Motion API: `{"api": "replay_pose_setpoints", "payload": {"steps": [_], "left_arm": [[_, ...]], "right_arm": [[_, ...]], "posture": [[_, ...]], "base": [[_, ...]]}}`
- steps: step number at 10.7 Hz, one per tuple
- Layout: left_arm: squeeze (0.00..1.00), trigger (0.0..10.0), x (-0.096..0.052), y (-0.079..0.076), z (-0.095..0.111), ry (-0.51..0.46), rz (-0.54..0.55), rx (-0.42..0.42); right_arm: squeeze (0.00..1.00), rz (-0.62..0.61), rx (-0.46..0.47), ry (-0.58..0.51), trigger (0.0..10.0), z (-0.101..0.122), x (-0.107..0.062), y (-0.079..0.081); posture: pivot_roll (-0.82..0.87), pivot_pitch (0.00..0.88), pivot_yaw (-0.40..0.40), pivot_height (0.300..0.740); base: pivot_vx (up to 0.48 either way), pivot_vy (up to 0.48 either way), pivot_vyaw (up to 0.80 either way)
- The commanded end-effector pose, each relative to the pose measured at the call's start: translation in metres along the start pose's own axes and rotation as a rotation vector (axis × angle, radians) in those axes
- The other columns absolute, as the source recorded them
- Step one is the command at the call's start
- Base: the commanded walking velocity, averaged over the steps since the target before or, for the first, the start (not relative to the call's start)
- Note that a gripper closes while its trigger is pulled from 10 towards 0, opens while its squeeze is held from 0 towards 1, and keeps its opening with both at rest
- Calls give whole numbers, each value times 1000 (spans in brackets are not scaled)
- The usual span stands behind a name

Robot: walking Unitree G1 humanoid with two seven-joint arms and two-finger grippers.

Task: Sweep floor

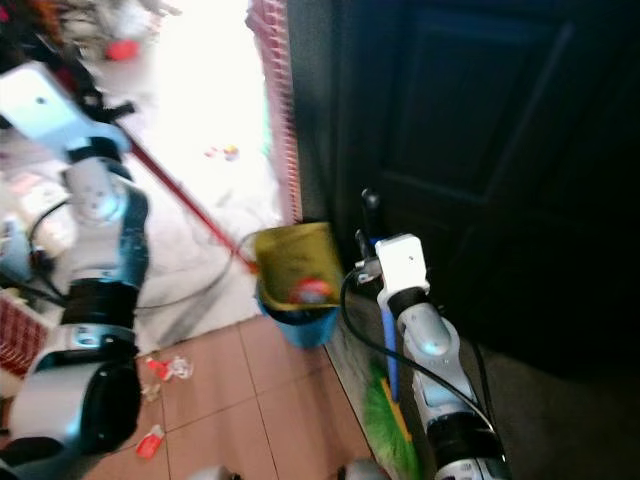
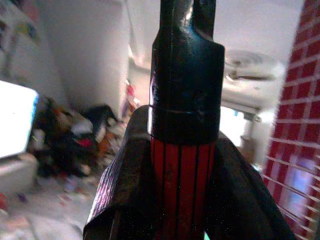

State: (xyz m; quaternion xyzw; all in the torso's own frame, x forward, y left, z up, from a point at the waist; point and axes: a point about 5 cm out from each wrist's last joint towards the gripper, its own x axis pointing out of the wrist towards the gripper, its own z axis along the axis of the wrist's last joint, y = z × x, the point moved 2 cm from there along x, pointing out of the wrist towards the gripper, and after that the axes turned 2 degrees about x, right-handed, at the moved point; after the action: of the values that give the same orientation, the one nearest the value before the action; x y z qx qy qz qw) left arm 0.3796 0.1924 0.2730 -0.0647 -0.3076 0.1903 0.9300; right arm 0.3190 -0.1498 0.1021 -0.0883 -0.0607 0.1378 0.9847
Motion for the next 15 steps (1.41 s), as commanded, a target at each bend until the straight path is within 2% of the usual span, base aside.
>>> {"api": "replay_pose_setpoints", "payload": {"steps": [1,3,4,5,8,10,12,13,14,15], "left_arm": [[0,10000,10,-1,25,-123,15,-19],[0,10000,12,1,28,-166,11,41],[0,10000,10,-3,27,-184,-16,75],[0,10000,7,-12,28,-215,-59,101],[0,10000,-9,-32,14,-210,-129,118],[0,10000,-17,-50,11,-223,-179,132],[0,10000,-20,-64,10,-228,-211,119],[0,10000,-24,-76,10,-233,-239,110],[0,10000,-26,-80,7,-210,-240,91],[0,10000,-28,-89,13,-250,-279,91]], "right_arm": [[0,5,-8,-21,10000,6,1,-1],[0,5,-13,-17,10000,6,0,-2],[0,5,-15,-19,10000,7,0,-2],[0,3,-16,-19,10000,7,-1,-2],[0,-8,-25,-29,10000,11,-3,-6],[0,-22,-32,-35,10000,17,-13,-8],[0,-43,-42,-36,10000,20,-21,-12],[0,-73,-47,-23,10000,20,-30,-17],[0,-82,-50,-13,10000,19,-34,-18],[0,-91,-48,-8,10000,19,-38,-18]], "posture": [[-216,0,57,740],[-222,0,57,740],[-234,0,56,740],[-238,0,56,740],[-263,0,61,740],[-301,29,72,740],[-321,73,83,740],[-341,99,98,740],[-349,101,106,740],[-350,98,117,740]], "base": [[0,0,0],[0,0,0],[0,0,0],[0,0,0],[0,0,0],[0,0,0],[0,0,0],[0,0,0],[0,0,0],[0,0,0]]}}
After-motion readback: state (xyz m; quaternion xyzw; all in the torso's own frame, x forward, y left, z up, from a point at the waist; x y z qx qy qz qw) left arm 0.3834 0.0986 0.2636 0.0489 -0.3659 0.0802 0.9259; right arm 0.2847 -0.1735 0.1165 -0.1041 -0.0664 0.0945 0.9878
